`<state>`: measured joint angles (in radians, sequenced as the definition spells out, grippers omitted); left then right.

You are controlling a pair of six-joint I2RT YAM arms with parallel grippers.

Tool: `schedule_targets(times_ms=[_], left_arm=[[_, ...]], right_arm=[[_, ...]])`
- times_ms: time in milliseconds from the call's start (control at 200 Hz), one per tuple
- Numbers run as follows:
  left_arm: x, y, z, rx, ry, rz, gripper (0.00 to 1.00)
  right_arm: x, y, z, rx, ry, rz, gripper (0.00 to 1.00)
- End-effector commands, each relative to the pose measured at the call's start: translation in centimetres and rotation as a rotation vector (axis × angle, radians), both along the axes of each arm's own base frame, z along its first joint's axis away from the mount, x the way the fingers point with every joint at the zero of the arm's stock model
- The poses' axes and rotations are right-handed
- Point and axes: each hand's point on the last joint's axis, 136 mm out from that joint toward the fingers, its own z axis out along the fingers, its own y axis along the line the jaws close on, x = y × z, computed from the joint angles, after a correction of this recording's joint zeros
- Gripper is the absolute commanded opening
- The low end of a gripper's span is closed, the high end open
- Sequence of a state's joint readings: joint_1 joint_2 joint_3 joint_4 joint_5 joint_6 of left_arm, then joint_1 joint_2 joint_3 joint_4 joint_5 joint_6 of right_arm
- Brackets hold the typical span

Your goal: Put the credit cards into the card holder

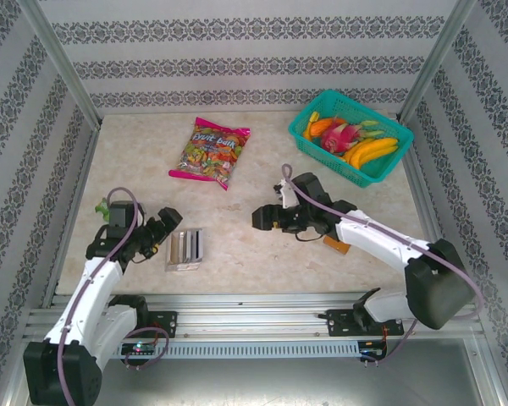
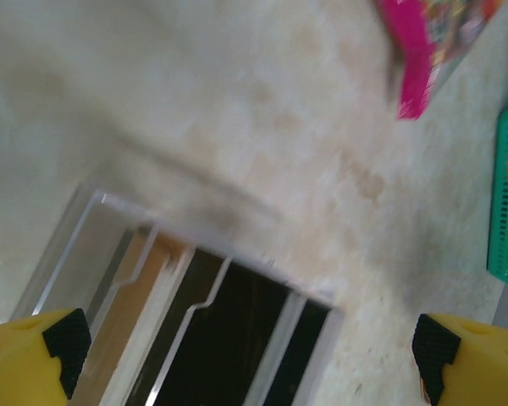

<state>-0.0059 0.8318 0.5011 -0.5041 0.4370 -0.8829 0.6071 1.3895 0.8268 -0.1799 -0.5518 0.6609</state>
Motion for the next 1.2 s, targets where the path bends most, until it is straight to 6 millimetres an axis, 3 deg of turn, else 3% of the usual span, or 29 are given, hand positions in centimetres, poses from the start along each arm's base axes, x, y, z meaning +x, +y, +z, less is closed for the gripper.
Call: schedule_targets(times_ms=[0, 125, 400, 535, 729, 859, 999, 1099, 1194], left_arm=[[-2.1, -1.3, -1.5, -0.085, 0.110, 0.000, 1.00], [-2.3, -1.8, -2.3, -0.100, 0.140, -0.020, 1.00], [-1.3, -4.2, -2.7, -0.141, 0.131, -0.053, 1.00], [0.2, -5.8, -2.4, -0.131, 0.107, -0.076, 1.00], [2.8, -10.1, -2.8, -0.123, 0.089, -0.105, 0.96], [5.5, -13.4, -2.5, -0.098, 0.070, -0.155, 0.96], [8.7, -16.6, -2.6, -0.111, 0.041, -0.200, 0.96], [11.0, -19.1, -2.5, -0.152, 0.025, -0.215, 0.96], [12.4, -21.2, -2.6, -0.175, 0.017, -0.240, 0.96]], right_arm=[[0.3, 3.0, 0.7, 0.050, 0.017, 0.018, 0.84], [-0.2, 5.2, -0.9, 0.040, 0.063, 0.038, 0.82], [-0.7, 7.6, -3.6, 0.067, 0.178, 0.061, 0.77], [0.3, 6.3, -5.0, 0.000, 0.191, -0.002, 0.67], [1.9, 5.1, -5.3, 0.000, 0.209, -0.015, 0.56], [3.8, 2.9, -6.0, -0.014, 0.227, -0.098, 0.57], [5.7, -0.8, -5.1, -0.037, 0.196, -0.172, 0.59], [6.5, -4.8, -4.6, -0.112, 0.161, -0.234, 0.60], [7.2, -9.9, -4.1, -0.186, 0.135, -0.352, 0.62]])
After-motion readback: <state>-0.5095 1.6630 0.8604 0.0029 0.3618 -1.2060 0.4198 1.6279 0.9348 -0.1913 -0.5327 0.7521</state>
